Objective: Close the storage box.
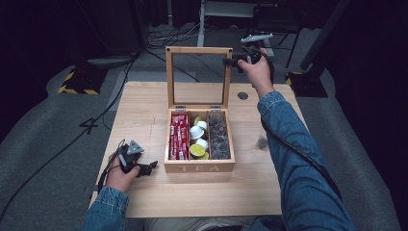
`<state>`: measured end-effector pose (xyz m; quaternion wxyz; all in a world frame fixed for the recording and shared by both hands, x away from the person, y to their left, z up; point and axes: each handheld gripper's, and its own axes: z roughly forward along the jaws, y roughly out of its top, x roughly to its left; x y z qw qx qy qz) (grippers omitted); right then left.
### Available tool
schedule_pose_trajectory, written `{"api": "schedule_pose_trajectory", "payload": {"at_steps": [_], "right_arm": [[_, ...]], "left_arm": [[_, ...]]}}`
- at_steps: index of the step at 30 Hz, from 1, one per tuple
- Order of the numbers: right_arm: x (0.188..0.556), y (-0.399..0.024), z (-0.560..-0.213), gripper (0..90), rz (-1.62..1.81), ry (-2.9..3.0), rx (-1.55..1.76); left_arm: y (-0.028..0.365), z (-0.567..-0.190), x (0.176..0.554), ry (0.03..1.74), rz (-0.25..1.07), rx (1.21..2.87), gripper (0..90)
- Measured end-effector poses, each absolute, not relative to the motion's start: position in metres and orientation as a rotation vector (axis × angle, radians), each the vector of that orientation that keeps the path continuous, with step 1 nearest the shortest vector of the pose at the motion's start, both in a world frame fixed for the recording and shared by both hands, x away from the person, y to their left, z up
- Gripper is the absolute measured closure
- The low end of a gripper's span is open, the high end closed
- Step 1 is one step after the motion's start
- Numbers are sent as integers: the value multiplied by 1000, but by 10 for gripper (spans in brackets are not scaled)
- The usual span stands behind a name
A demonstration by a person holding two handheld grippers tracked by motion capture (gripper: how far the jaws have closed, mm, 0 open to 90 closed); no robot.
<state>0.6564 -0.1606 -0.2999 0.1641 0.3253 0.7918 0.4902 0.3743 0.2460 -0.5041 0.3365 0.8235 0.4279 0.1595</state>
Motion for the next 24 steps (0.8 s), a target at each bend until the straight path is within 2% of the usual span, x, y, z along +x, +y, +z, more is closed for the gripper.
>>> {"api": "schedule_pose_trajectory", "payload": {"at_steps": [13, 24], "right_arm": [[643, -163, -288, 619, 1379, 2270, 884], [613, -172, -275, 650, 1424, 2312, 821]], "left_arm": [[246, -504, 375, 1115, 412, 2149, 150], [246, -504, 375, 1109, 415, 2152, 150]]}}
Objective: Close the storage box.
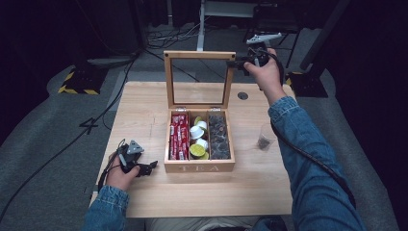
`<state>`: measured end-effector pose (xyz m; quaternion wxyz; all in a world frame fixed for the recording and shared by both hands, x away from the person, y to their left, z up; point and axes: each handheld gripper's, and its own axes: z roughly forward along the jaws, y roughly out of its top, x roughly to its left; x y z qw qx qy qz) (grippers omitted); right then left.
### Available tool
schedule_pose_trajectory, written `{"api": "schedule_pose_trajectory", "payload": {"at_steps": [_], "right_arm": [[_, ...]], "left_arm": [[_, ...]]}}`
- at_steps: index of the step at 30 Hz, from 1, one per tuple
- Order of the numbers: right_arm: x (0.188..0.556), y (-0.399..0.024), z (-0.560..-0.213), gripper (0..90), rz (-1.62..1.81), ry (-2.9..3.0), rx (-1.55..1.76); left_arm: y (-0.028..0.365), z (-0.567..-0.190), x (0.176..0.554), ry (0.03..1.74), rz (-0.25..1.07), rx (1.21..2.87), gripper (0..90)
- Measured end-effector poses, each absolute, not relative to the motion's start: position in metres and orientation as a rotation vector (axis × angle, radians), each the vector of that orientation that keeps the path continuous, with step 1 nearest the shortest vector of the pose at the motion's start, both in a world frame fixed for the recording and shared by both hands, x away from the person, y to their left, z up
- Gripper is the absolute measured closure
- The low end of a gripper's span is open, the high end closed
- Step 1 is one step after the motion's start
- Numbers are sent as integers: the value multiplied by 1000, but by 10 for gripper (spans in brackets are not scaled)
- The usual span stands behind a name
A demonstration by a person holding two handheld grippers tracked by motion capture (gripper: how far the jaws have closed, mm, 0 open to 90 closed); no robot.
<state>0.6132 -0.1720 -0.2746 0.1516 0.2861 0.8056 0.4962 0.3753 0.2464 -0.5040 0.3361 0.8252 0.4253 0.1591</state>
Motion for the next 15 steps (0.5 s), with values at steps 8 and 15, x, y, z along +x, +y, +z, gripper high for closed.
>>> {"api": "schedule_pose_trajectory", "payload": {"at_steps": [8, 15], "right_arm": [[587, -178, -270, 669, 1436, 2347, 758], [565, -180, -266, 666, 1394, 2392, 692]], "left_arm": [[246, -504, 376, 1110, 411, 2148, 150], [246, -504, 377, 1109, 407, 2154, 150]]}}
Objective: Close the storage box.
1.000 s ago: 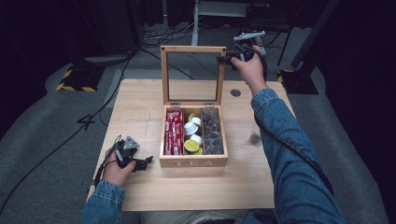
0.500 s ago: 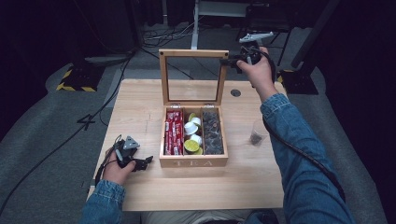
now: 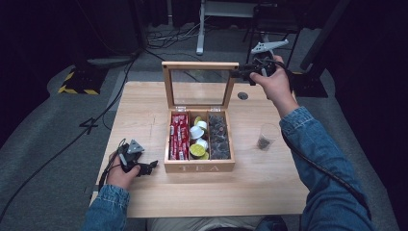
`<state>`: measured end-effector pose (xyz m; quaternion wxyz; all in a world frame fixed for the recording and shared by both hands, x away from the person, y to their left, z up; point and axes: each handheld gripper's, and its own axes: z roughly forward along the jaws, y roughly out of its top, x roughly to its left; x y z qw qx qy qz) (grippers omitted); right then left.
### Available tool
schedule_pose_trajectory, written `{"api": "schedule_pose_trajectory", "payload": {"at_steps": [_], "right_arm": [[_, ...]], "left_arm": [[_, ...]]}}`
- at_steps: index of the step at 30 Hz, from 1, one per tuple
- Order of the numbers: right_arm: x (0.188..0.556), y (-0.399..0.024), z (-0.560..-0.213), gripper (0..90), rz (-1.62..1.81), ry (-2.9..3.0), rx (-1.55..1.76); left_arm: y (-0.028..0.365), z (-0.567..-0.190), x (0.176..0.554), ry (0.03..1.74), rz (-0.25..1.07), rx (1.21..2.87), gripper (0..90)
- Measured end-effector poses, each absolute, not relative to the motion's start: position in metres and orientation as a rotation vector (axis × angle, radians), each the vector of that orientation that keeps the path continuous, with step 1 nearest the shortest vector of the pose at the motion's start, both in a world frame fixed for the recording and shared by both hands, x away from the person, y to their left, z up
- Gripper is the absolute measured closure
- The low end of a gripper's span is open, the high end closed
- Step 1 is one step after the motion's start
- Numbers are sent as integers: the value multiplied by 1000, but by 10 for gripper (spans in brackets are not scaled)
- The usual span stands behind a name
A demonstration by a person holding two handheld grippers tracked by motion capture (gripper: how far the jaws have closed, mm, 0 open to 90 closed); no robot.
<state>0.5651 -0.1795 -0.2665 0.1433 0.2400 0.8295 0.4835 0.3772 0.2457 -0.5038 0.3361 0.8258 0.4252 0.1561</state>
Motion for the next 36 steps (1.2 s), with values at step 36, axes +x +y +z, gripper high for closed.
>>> {"api": "schedule_pose_trajectory", "payload": {"at_steps": [36], "right_arm": [[467, -185, -304, 564, 1300, 2430, 614]], "left_arm": [[246, -504, 378, 1103, 411, 2157, 150]]}}
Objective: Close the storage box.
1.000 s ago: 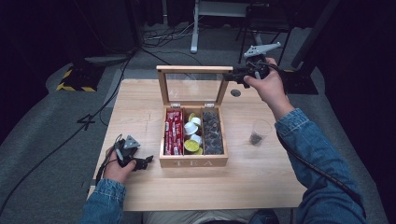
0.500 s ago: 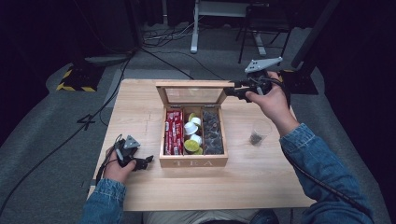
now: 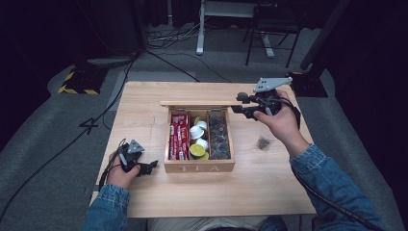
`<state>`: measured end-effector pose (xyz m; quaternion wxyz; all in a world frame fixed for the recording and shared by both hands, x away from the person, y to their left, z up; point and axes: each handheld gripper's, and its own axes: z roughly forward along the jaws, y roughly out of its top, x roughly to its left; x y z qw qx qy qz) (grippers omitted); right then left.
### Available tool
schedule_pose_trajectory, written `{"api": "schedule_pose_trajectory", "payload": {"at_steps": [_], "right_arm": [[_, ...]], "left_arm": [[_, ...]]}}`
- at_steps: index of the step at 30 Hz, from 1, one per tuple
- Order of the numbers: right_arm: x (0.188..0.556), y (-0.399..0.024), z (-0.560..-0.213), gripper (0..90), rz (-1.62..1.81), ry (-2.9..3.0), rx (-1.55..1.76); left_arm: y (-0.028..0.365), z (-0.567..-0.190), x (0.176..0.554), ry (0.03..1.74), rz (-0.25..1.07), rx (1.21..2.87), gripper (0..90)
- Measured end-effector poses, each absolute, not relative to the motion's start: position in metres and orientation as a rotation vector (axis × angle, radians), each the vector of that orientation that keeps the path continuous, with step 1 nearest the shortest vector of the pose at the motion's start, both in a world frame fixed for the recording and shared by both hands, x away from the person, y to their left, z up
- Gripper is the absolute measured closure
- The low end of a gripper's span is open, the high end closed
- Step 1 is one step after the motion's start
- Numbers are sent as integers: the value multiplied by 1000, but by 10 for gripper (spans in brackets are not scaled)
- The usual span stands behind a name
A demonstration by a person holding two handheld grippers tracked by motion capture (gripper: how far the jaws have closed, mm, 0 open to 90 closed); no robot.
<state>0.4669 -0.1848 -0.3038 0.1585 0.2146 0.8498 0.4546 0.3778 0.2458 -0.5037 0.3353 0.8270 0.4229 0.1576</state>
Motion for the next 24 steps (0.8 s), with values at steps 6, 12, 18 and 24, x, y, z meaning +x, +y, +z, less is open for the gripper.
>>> {"api": "schedule_pose_trajectory", "payload": {"at_steps": [6, 12, 18, 24], "right_arm": [[452, -186, -317, 537, 1292, 2433, 608], [438, -187, -331, 524, 1268, 2426, 606], [422, -186, -348, 507, 1216, 2425, 591], [413, -187, -363, 485, 1221, 2423, 613]], "left_arm": [[246, -504, 378, 1103, 413, 2158, 150], [246, -504, 378, 1102, 414, 2158, 150], [246, -504, 378, 1103, 412, 2157, 150], [245, -504, 378, 1104, 414, 2153, 150]]}}
